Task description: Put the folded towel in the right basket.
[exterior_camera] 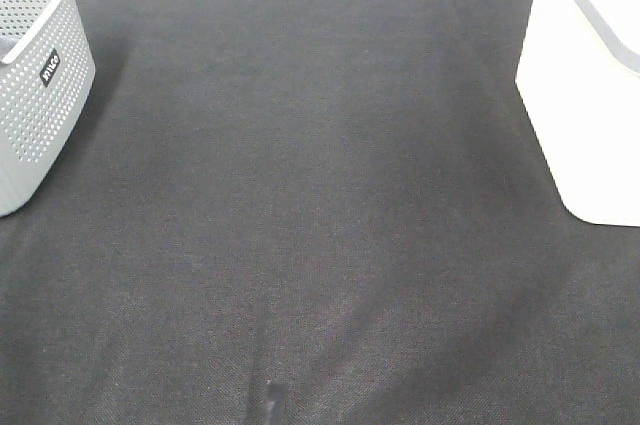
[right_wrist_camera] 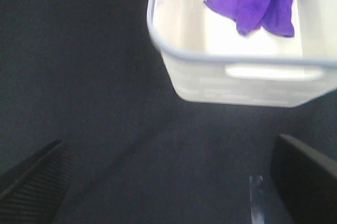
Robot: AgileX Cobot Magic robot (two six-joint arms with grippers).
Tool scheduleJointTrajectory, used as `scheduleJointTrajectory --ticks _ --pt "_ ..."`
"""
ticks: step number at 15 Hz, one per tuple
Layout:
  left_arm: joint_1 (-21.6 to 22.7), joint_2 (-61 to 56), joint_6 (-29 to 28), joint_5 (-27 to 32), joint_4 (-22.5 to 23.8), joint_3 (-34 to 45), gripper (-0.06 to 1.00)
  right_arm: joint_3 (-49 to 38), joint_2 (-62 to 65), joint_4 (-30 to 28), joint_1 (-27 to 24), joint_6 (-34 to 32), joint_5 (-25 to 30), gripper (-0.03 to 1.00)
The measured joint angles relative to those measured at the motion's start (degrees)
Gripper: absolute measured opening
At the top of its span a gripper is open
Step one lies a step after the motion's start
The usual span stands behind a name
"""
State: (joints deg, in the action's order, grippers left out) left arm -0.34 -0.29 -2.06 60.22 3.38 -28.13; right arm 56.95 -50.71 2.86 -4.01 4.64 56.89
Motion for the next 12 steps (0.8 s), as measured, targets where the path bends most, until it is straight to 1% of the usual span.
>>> scheduleJointTrajectory --ticks 2,4,7,8,9,12 --pt "0.00 0.00 0.00 0.00 0.00 0.00 0.99 -14.50 18.28 -0.11 0.00 1.49 -1.38 0.98" --pt "0.00 0.00 0.00 0.00 0.00 0.00 0.99 -21.31 30.25 -0.11 0.00 1.89 0.80 0.98" --pt "0.00 0.00 0.00 0.00 0.00 0.00 0.99 -25.67 44.06 -0.06 0.00 1.95 8.02 0.98" --pt "0.00 0.00 0.00 0.00 0.00 0.00 0.99 -26.93 49.16 0.29 0.00 1.95 11.34 0.98" --pt "0.00 0.00 0.00 0.00 0.00 0.00 0.99 -27.67 50.71 0.92 0.00 1.95 12.61 0.98" --pt "0.00 0.00 0.00 0.00 0.00 0.00 0.99 -28.19 50.99 1.78 0.00 1.95 13.12 0.98"
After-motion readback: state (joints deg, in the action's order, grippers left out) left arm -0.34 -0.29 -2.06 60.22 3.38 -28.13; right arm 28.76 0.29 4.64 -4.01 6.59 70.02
